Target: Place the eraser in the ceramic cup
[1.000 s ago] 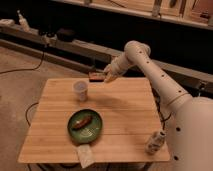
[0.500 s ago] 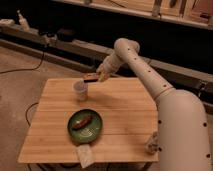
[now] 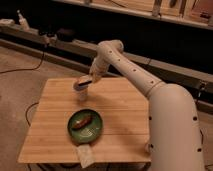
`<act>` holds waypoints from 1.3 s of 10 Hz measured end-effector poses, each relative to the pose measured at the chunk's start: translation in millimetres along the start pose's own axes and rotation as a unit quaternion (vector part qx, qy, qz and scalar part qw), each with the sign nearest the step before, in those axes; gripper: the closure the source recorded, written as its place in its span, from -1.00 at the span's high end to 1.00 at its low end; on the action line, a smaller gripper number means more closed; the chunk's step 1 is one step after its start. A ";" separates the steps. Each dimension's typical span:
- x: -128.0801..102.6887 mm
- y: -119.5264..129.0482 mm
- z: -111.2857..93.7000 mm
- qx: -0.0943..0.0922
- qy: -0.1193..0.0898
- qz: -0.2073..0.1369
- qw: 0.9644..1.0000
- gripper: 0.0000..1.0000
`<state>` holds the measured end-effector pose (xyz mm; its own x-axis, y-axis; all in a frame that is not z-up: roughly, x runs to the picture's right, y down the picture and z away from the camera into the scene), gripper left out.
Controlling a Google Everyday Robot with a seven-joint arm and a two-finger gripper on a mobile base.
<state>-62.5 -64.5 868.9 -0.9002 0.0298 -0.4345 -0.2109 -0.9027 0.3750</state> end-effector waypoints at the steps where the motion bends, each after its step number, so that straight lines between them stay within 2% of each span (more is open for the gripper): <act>1: 7.3 -1.8 -0.5 0.001 0.004 -0.002 1.000 -0.97; 3: 13.2 -4.0 -2.2 0.003 0.007 -0.002 1.000 -0.96; 4: 15.0 -5.3 -2.4 0.004 0.008 -0.002 1.000 -0.85; 8: 11.3 -2.1 -2.8 0.001 0.016 0.014 1.000 -0.02; 11: 7.8 -0.3 -2.2 -0.001 0.017 0.020 1.000 0.52; 13: 10.0 -2.2 -1.7 0.006 0.025 0.027 0.999 0.60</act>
<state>-70.4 -62.9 862.3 -0.8901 -0.0406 -0.4540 -0.1674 -0.8974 0.4083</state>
